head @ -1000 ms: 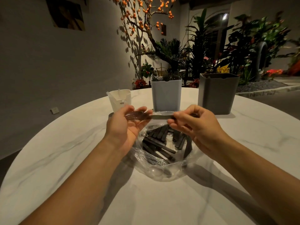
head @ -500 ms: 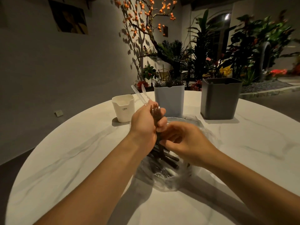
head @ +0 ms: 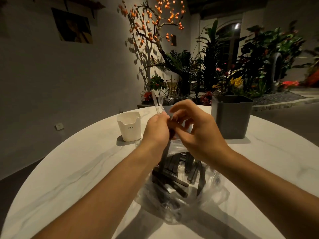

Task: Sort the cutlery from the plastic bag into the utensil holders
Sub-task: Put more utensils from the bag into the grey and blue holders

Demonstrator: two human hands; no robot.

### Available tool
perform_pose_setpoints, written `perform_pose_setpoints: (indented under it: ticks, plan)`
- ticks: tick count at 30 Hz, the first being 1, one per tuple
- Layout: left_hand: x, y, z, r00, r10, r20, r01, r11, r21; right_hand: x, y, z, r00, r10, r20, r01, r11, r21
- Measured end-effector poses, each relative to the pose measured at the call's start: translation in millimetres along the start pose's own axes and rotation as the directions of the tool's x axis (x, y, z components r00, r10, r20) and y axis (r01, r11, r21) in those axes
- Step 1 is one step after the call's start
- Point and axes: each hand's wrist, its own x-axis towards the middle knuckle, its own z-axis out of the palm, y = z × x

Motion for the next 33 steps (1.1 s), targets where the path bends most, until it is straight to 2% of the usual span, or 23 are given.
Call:
perform_pose_setpoints:
  ticks: [3,6,11,20,25,28,30,33]
  plan:
    - [15.0,4.7,-6.0,0.991,0.117,-0.068,-0.105,0.981,0.166,17.6,3.3,-9.0,0.996,-0.041,-0.078,0.036,0.997,-0.061]
    - [26.3,12.2,-8.5,0.991,0.134,0.007,-0.132,0.972,0.197,43.9,9.5,-19.3,0.990,-0.063,-0.125,0.050,0.993,-0.108]
    - [45.3,31.1,3.7,0.985,0.001,0.171,-0.002,1.000,0.007,88.3,16.0,-32.2,0.976,-0.131,-0.176,0.103,0.982,-0.161]
    - [109.4,64.6,27.8,0.978,0.061,0.198,-0.032,0.988,-0.148,149.6,39.9,-44.0,0.907,-0.330,-0.261,0.251,0.922,-0.293]
    - [147.1,59.8,33.1,0.978,0.045,0.204,-0.009,0.985,-0.171,168.4,67.3,-35.5,0.885,-0.398,-0.240,0.291,0.877,-0.381]
    - [166.5,45.4,29.7,0.993,0.077,0.087,-0.075,0.997,-0.021,172.0,87.6,-21.6,0.911,-0.363,-0.197,0.263,0.878,-0.401]
    - [172.3,32.8,21.7,0.996,0.091,0.023,-0.092,0.995,0.037,166.3,105.1,-8.5,0.952,-0.267,-0.148,0.189,0.895,-0.404]
    - [172.1,16.4,4.9,0.992,0.035,0.123,-0.031,0.999,-0.029,150.7,130.7,9.4,0.996,-0.002,0.089,0.049,0.846,-0.531]
